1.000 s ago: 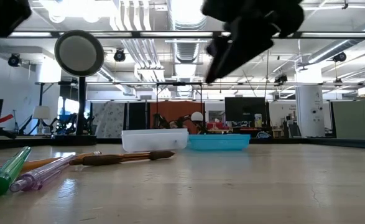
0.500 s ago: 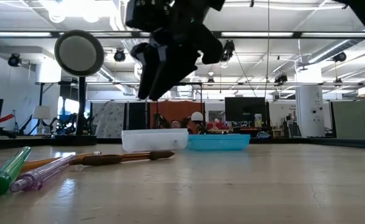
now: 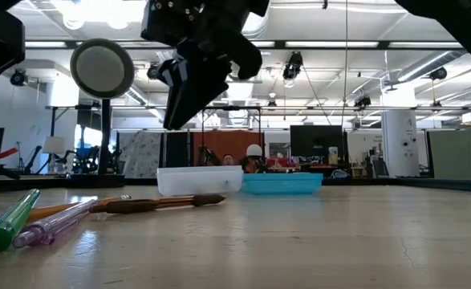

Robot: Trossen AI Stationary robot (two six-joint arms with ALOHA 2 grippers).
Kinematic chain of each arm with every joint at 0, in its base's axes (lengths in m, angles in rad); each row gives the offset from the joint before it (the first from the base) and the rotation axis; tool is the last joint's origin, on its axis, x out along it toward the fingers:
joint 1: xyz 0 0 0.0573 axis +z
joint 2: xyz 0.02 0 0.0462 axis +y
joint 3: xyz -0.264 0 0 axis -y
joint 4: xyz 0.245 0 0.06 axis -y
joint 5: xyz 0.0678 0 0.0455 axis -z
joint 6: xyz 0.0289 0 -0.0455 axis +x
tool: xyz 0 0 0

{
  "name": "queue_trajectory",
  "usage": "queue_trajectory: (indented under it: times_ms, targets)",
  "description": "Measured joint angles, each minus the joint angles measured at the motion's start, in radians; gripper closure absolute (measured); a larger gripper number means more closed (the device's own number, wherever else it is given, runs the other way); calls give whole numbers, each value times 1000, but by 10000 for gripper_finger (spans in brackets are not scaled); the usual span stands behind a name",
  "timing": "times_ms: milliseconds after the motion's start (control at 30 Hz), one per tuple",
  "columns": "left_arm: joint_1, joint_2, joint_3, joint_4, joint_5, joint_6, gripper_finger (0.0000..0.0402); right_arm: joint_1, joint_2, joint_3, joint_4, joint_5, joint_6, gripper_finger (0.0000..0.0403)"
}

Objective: Pick & place school supplies into a supply box
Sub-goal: Put the pencil into the supply box

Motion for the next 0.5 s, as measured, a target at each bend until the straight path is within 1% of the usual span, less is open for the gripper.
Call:
queue_trajectory:
  times_ms: [100,300,367,500]
  targets:
    - [3,0,1,19,18,1,401,-1,-1,0,3,4,13,344]
    - [22,2,-15,19,-10,-16,401,-5,-3,-8,8,4,22,387]
    - [30,2,-23,20,-12,-16,401,-10,-3,-11,10,4,28,392]
    - [41,2,-47,76,-13,1,401,-18,-3,-12,45,0,49,394]
